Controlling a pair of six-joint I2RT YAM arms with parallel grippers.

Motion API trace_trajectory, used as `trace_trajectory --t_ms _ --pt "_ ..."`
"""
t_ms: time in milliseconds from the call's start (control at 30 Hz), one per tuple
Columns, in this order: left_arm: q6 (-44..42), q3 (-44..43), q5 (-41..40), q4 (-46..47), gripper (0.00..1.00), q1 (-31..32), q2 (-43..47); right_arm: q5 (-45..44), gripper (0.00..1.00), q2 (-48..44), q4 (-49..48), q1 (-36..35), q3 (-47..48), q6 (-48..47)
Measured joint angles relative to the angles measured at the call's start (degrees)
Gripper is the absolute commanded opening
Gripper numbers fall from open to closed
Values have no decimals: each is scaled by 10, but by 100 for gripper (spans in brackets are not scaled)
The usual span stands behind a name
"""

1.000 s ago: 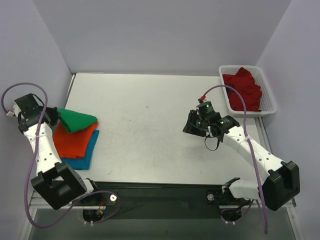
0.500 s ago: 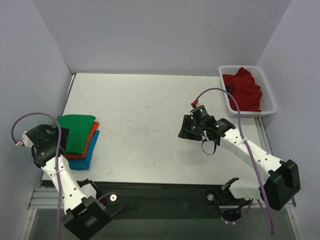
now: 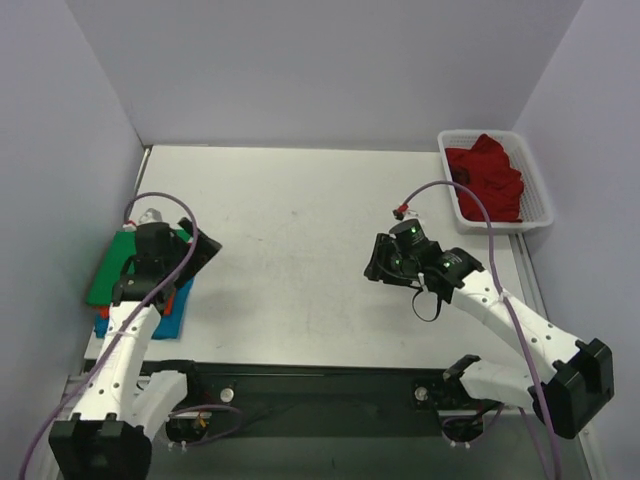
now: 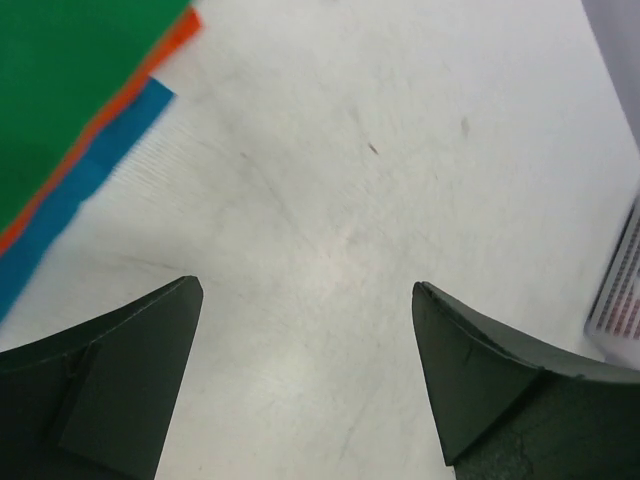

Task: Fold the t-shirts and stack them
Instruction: Put the neatly folded tshirt into the corner of the board with the left arm

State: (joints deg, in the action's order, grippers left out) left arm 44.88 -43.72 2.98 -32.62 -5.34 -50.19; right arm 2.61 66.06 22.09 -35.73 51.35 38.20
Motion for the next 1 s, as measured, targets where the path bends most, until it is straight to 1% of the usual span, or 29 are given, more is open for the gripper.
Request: trace_trajectory --t_ms 167,200,300,367,433,500,600,733,1000 --pt "14 0 -62 25 97 207 -37 -21 42 -50 -3 0 -29 2" --pt "17 1 -82 31 97 257 -52 -28 42 -68 -3 0 -41 4" --pt "24 1 -127 46 97 380 -101 -44 43 -118 -5 0 -74 8" --pt "27 1 -144 59 97 447 -137 -56 44 -147 -4 0 -88 8" --pt "28 1 -146 72 97 493 -170 -67 45 -170 -4 0 -96 8" --pt "27 1 -149 84 97 518 -189 -75 45 -186 -6 0 -103 8" --pt "24 1 -150 98 97 536 -199 -86 45 -206 -6 0 -116 8" --pt "17 1 -151 105 97 540 -190 -99 45 -220 -4 0 -128 8" --pt "1 -2 -163 102 97 539 -144 -113 45 -225 -4 1 -134 8"
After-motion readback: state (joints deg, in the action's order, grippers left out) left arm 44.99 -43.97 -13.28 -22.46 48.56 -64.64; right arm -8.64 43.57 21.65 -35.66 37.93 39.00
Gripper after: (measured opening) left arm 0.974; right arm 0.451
